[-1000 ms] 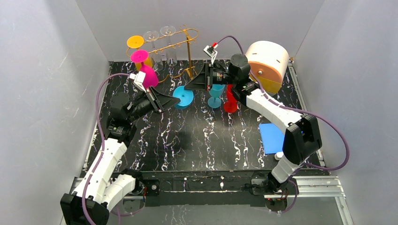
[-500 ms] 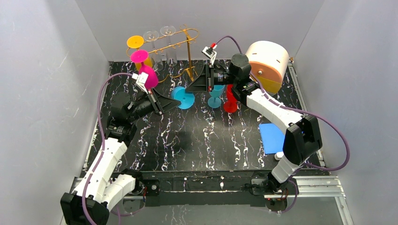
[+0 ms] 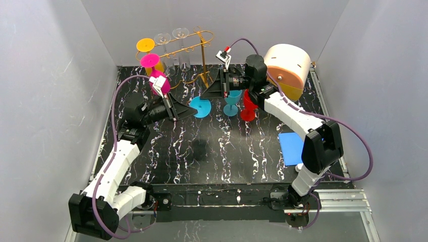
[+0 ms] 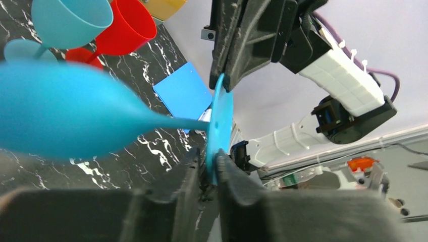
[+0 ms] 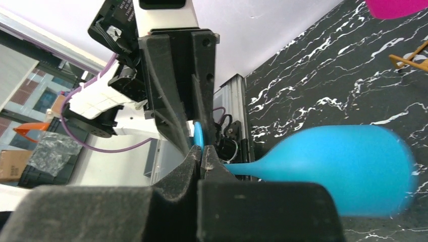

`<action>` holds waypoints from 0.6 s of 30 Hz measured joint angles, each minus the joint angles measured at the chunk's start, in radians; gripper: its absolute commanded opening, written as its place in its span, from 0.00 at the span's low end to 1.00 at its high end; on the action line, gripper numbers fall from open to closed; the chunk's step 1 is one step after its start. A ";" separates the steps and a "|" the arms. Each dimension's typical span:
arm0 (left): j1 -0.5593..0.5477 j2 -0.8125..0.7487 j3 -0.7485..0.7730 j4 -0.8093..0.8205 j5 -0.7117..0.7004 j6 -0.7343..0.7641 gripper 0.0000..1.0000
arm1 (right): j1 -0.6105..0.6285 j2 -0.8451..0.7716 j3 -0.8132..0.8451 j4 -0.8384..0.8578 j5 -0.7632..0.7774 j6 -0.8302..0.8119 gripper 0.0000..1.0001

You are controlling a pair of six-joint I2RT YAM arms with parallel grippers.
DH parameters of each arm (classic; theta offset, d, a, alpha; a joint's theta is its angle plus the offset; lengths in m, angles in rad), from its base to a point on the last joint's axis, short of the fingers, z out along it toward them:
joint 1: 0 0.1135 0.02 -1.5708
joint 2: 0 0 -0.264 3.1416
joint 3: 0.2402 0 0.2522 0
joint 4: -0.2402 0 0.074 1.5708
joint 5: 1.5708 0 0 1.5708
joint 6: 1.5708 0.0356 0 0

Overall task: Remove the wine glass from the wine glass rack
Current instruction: Place the wine glass at the center of the board.

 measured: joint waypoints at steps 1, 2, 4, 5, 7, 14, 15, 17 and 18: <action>0.000 0.006 0.005 -0.006 0.006 0.009 0.35 | 0.000 0.000 0.000 -0.007 0.009 -0.006 0.01; -0.001 0.012 0.007 -0.010 0.011 0.012 0.37 | 0.002 0.000 0.000 -0.015 0.016 -0.012 0.01; -0.004 0.018 0.008 -0.025 0.024 0.013 0.38 | 0.013 0.000 0.000 -0.027 0.032 -0.022 0.01; -0.006 0.023 0.009 -0.031 0.034 0.011 0.39 | 0.018 0.000 0.000 -0.038 0.047 -0.039 0.01; -0.006 0.037 0.021 -0.053 0.051 0.006 0.39 | 0.027 -0.003 0.000 -0.079 0.088 -0.084 0.01; -0.014 0.062 0.040 -0.085 0.080 -0.004 0.38 | 0.037 -0.043 -0.053 -0.088 0.167 -0.163 0.01; -0.017 0.065 0.040 -0.084 0.086 -0.005 0.38 | 0.037 -0.052 -0.067 -0.071 0.173 -0.164 0.01; -0.021 0.076 0.041 -0.085 0.099 -0.007 0.43 | 0.036 -0.066 -0.091 -0.035 0.189 -0.164 0.01; -0.023 0.080 0.041 -0.088 0.106 -0.008 0.46 | 0.035 -0.069 -0.097 -0.021 0.192 -0.163 0.01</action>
